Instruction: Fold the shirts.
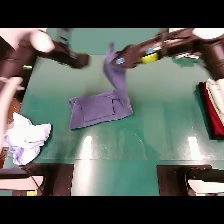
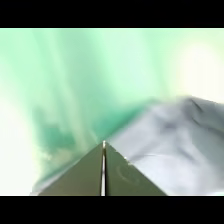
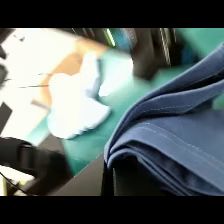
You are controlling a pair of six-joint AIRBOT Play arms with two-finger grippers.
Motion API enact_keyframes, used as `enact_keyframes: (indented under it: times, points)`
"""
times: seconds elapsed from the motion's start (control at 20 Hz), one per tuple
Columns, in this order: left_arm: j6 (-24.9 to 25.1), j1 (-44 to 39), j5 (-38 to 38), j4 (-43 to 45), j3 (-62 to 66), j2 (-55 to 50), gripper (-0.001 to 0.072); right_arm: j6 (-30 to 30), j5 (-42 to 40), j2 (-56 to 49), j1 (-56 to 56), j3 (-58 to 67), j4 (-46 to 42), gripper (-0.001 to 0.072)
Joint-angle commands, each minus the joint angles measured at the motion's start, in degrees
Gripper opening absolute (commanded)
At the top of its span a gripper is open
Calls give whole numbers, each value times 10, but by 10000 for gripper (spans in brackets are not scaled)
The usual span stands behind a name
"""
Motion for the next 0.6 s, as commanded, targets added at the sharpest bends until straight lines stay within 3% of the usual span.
enact_keyframes:
  times: [0.0,0.1,0.15,0.25,0.35,0.55]
  points:
    - [0,85,-11,88,1,120,24,-31,-110,-63,114,1,16,61]
    - [0,117,-10,95,1,160,24,-45,-154,-105,169,1,15,404]
    - [0,127,-12,95,1,172,24,-45,-155,-118,182,1,14,527]
    - [0,136,-20,95,0,183,24,-45,-108,-131,180,1,8,526]
    - [0,136,-33,95,0,183,24,-44,-43,-126,153,0,-13,376]
    - [0,136,-49,94,0,183,24,-11,11,-78,61,-53,-112,376]
